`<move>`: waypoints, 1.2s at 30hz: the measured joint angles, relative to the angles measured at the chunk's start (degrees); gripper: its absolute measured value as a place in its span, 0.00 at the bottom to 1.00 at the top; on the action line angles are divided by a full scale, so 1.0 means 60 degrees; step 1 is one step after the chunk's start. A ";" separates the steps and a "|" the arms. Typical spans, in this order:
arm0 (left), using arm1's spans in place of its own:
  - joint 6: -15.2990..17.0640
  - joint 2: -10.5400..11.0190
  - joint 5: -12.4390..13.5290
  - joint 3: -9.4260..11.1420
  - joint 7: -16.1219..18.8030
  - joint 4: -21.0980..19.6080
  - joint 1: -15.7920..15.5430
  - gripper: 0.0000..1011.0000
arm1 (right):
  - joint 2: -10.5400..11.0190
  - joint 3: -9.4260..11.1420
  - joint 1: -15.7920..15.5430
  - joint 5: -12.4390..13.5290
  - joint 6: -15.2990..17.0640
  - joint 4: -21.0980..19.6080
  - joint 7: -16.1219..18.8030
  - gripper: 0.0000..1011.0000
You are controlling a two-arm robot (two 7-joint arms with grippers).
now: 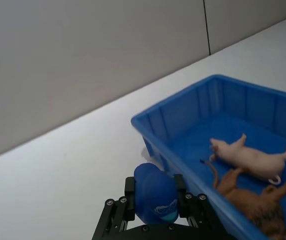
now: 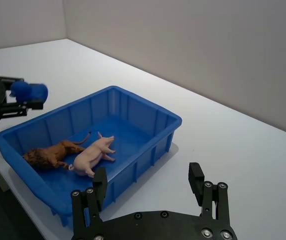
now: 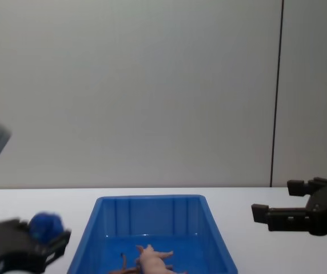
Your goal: Pick up the two dolls from the table and place them into the box.
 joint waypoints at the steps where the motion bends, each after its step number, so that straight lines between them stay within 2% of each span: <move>1: 0.0040 -0.0047 0.0120 -0.0001 -0.0042 -0.0013 -0.0099 0.44 | 0.0001 0.0000 0.0000 0.0000 0.0000 0.0000 0.0000 0.99; 5: 0.0250 -0.0333 0.0850 0.0033 -0.0354 -0.0012 -0.0600 0.43 | 0.0000 0.0000 0.0000 0.0000 0.0000 0.0000 0.0000 0.99; 6: 0.0250 -0.0333 0.0850 0.0033 -0.0354 -0.0012 -0.0600 0.42 | 0.0000 0.0000 0.0000 0.0000 0.0000 0.0000 0.0000 0.99; 8: 0.0339 -0.0540 0.1288 0.0092 -0.0594 0.0069 -0.0903 0.40 | 0.0000 0.0000 0.0000 0.0000 0.0000 0.0000 0.0000 0.99; 10: 0.0374 -0.0698 0.1519 0.0140 -0.0746 0.0151 -0.1116 0.39 | 0.0000 0.0000 0.0000 0.0000 0.0000 0.0000 -0.0001 0.99; 15: 0.0398 -0.0989 0.1899 0.0241 -0.1068 0.0325 -0.1478 0.53 | 0.0000 0.0000 0.0000 0.0000 0.0000 0.0000 0.0000 0.99; 16: 0.0397 -0.1086 0.1984 0.0277 -0.1173 0.0414 -0.1583 0.59 | 0.0001 0.0000 0.0000 0.0000 0.0000 0.0000 0.0000 0.99; 18: 0.0376 -0.1227 0.2081 0.0332 -0.1339 0.0536 -0.1733 0.66 | 0.0000 0.0000 0.0000 0.0000 0.0000 0.0000 0.0000 0.99; 19: 0.0376 -0.1227 0.2081 0.0332 -0.1339 0.0536 -0.1733 0.66 | 0.0000 0.0000 0.0000 0.0000 0.0000 0.0000 0.0000 0.99; 23: 0.0280 -0.1506 0.2139 0.0446 -0.1579 0.0796 -0.1974 0.81 | 0.0000 0.0000 0.0000 0.0000 0.0000 0.0000 0.0000 0.99; 25: 0.0224 -0.1610 0.2138 0.0488 -0.1657 0.0889 -0.2049 0.84 | 0.0000 0.0000 0.0001 0.0000 0.0000 0.0000 0.0000 0.99; 26: 0.0206 -0.1639 0.2138 0.0498 -0.1671 0.0913 -0.2066 0.90 | 0.0000 0.0000 0.0000 0.0000 0.0000 0.0000 0.0000 0.99; 30: 0.0095 -0.1757 0.2082 0.0543 -0.1693 0.1006 -0.2125 0.99 | 0.0000 0.0000 0.0000 0.0000 0.0000 0.0000 0.0000 0.99; 36: -0.0117 -0.1830 0.1964 0.0566 -0.1556 0.1027 -0.2113 0.99 | 0.0001 0.0000 0.0000 0.0000 0.0000 0.0000 0.0000 0.99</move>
